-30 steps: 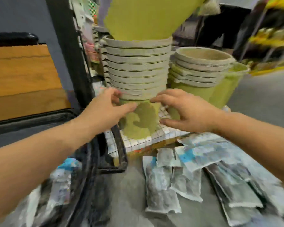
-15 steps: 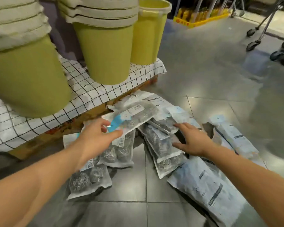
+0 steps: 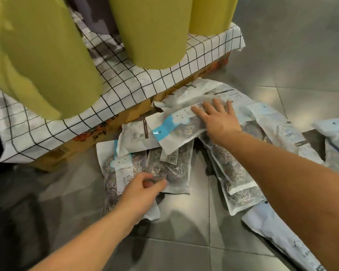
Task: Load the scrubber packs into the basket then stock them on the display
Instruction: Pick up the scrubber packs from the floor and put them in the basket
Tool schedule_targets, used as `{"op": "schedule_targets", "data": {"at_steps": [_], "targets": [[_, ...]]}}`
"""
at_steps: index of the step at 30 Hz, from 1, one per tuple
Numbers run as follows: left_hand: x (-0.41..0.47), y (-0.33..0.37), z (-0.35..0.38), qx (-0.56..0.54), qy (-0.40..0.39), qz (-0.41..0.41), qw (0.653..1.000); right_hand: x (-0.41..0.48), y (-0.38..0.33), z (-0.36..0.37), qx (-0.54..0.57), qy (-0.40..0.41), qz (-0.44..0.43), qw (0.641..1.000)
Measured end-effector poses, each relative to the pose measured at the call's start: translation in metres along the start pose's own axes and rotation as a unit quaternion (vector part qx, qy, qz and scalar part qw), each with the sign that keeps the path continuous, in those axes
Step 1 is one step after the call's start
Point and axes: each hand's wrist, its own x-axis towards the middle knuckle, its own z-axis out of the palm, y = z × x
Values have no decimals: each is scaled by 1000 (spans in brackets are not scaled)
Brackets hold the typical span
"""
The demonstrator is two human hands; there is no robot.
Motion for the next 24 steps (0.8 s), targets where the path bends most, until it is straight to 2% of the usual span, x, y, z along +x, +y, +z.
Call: {"op": "schedule_targets", "data": {"at_steps": [6, 9, 11, 12, 14, 16, 17, 19, 21, 22, 24], "targets": [[2, 5, 17, -174, -61, 1, 983, -18, -18, -5, -12, 131, -6, 991], [-6, 23, 20, -289, -92, 26, 953, -54, -49, -17, 3, 214, -21, 977], [-12, 31, 17, -372, -101, 52, 921, -77, -74, -26, 33, 232, -42, 971], [-14, 33, 13, -408, -98, 53, 906, -87, -87, -30, 50, 204, -59, 976], [-16, 32, 1, -466, -72, 27, 881, -101, -108, -34, 90, 76, -101, 988], [-16, 24, -14, -483, -21, 7, 876, -107, -119, -32, 153, -38, -166, 973], [-14, 18, -23, -473, 16, 2, 881, -107, -121, -32, 187, -68, -207, 958], [-10, 3, -39, -439, 95, -7, 894, -102, -122, -27, 265, -101, -280, 917], [-5, -11, -56, -430, 142, -26, 891, -92, -119, -22, 324, -109, -309, 888], [-4, -19, -64, -431, 156, -35, 888, -84, -116, -19, 328, -89, -300, 891], [-4, -32, -79, -431, 172, -48, 885, -59, -107, -12, 278, -17, -241, 930]]}}
